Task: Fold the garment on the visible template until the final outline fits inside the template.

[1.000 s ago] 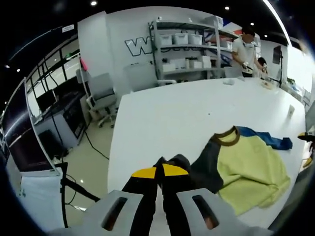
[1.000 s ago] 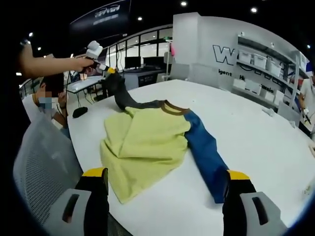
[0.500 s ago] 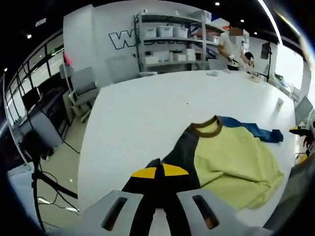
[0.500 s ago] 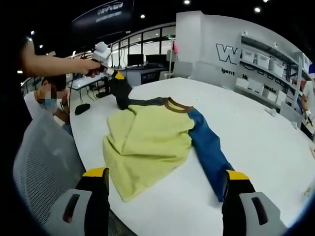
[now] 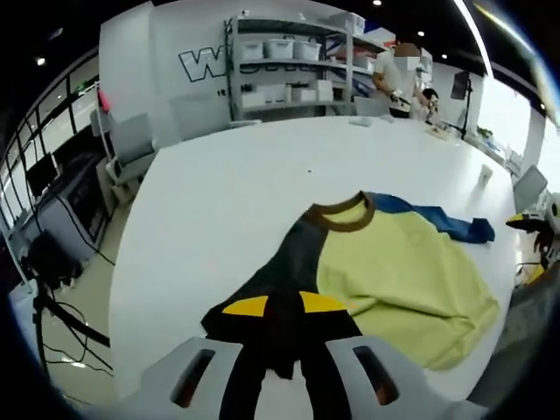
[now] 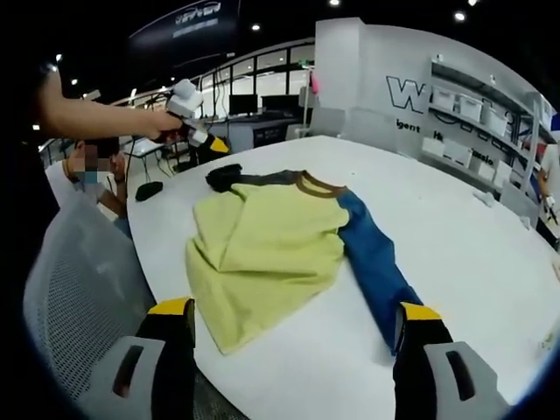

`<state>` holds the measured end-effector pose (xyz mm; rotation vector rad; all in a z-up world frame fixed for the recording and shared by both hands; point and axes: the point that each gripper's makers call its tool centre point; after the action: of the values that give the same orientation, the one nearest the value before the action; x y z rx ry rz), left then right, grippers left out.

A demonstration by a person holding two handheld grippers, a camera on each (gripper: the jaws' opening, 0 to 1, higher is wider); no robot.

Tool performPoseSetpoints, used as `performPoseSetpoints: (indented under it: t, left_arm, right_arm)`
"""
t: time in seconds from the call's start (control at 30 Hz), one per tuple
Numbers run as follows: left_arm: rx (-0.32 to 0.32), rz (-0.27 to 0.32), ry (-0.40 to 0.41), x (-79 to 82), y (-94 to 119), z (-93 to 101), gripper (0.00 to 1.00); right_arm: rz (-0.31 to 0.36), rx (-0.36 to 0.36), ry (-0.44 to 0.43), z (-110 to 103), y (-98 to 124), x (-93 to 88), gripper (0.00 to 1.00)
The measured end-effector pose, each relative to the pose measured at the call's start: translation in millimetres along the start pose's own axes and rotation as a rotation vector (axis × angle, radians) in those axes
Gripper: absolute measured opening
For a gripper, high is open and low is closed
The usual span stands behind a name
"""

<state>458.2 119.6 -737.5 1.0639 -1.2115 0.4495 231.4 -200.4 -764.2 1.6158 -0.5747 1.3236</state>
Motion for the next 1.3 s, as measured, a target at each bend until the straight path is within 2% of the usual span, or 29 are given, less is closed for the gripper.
performPoseSetpoints:
  t: [0.1,0.2,0.33,0.53,0.77,1.07,1.3]
  left_arm:
    - [-0.058,0.025,-0.005,4.2,5.6,14.7,0.17]
    - [-0.106,0.016,-0.039,-0.5,7.3,24.5,0.20]
    - [-0.153,-0.010,-0.061,-11.7,13.5,35.8,0.23]
    - [-0.226,-0.017,-0.090,-27.1,26.9,57.8,0.25]
    - [-0.263,-0.052,-0.091,-51.9,41.0,70.3,0.26]
    - [-0.313,-0.094,-0.075,-78.7,54.4,84.0,0.29]
    - [-0.315,-0.131,-0.090,-96.3,56.5,83.8,0.28]
  right_arm:
    - [-0.002,0.009,0.003,-1.7,-0.8,-0.6,0.94]
    - [-0.011,0.018,0.011,-2.9,-2.3,-1.9,0.93]
    - [-0.004,0.024,0.016,-4.1,-4.8,0.0,0.91]
    - [-0.028,0.050,0.025,-8.7,-6.9,-5.8,0.90]
    - [-0.048,0.073,0.032,-11.5,-9.0,-9.5,0.87]
    - [-0.122,0.139,0.084,-25.7,-13.2,-26.6,0.82]
    - [-0.135,0.152,0.087,-29.2,-16.8,-30.1,0.80]
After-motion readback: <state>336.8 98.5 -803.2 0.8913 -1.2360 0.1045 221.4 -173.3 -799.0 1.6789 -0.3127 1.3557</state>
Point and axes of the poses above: the point that each gripper's makers call its tool centre point, and the gripper's own axes: y roughly backward along the fingers, z roughly to its right, x roughly out of its top, and after that the axes turned 14 degrees about z, right-handed
